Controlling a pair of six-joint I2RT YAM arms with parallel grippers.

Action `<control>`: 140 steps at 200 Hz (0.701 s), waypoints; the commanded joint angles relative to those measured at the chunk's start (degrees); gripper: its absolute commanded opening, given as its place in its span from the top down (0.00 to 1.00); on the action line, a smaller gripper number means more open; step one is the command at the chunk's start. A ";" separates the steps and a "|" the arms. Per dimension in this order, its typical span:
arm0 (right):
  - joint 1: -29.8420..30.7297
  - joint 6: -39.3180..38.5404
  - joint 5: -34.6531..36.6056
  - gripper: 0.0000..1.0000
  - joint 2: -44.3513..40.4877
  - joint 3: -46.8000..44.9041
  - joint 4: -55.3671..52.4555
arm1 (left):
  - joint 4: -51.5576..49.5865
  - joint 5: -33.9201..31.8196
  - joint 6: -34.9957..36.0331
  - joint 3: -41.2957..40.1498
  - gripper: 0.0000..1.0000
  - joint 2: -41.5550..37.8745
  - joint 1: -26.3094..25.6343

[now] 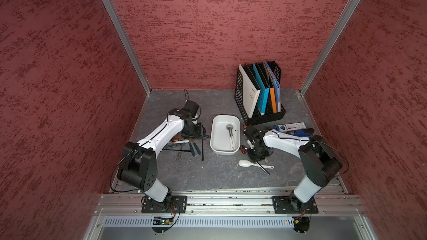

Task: Put the spoon into the storage box
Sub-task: Pick up the spoon from the center of the board.

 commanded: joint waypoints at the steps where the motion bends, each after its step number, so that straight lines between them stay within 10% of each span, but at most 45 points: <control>1: 2.68 0.04 -7.85 0.83 3.70 -1.96 2.73 | 0.40 0.14 0.86 0.84 0.43 -0.99 1.27; 140: 3.21 -1.98 0.77 0.93 -2.24 7.64 -6.09 | 2.00 2.73 -0.64 -0.08 0.43 -1.80 2.90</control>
